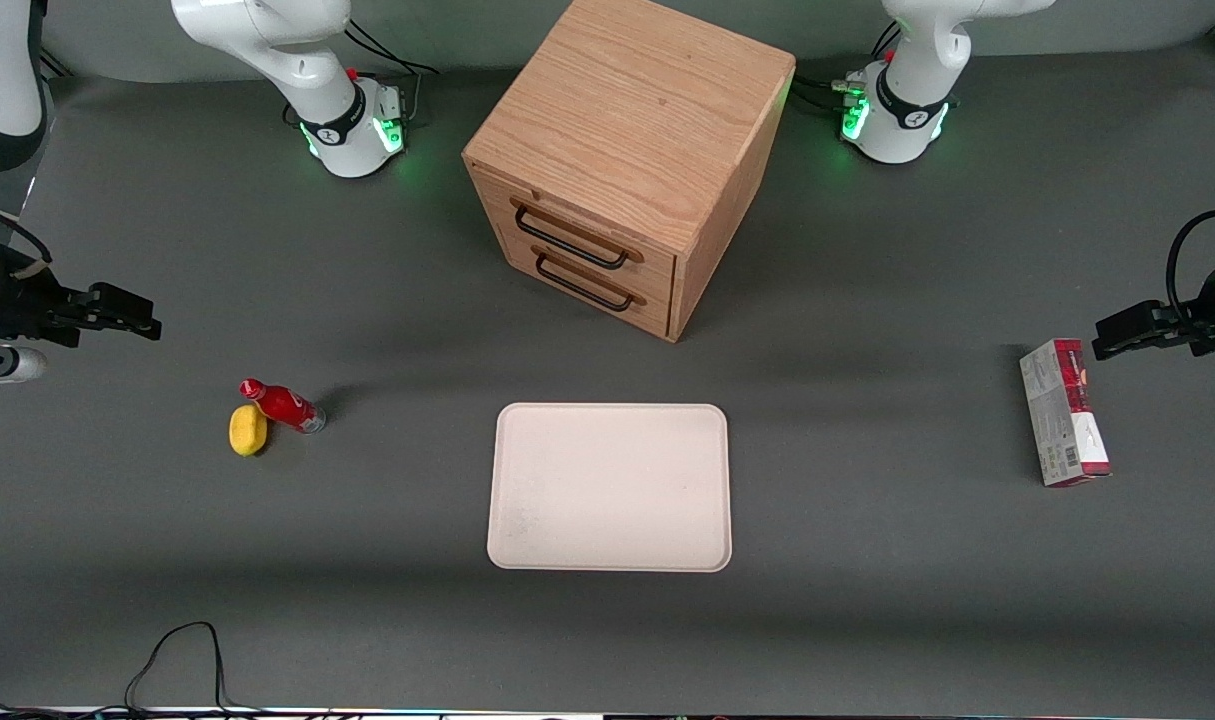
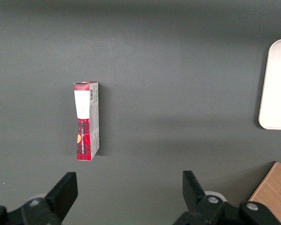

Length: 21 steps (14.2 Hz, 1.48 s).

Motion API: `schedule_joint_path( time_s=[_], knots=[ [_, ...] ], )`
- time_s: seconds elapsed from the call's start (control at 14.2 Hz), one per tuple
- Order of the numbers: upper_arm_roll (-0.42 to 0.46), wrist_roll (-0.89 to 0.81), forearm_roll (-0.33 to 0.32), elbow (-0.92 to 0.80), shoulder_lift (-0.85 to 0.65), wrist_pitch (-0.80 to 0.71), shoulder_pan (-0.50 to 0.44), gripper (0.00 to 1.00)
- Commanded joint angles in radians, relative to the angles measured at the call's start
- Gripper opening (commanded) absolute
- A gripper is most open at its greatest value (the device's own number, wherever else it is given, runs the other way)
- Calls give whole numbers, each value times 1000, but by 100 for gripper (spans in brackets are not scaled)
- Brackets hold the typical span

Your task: Place coke bottle on tray

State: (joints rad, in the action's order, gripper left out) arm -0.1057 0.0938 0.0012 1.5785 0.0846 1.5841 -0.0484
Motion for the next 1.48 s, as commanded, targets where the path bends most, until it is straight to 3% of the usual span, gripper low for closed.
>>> schedule_joint_path(
  time_s=[0.0,0.42,0.77,0.92,1.41],
  knots=[
    [-34,30,-13,200,-153,69,-18,100],
    [-35,32,-16,340,-223,166,-24,100],
    [-35,34,-16,573,-249,419,-24,100],
    [-35,34,-16,630,-221,523,-28,100],
    [-35,32,-16,634,-77,672,-37,100]
  ],
)
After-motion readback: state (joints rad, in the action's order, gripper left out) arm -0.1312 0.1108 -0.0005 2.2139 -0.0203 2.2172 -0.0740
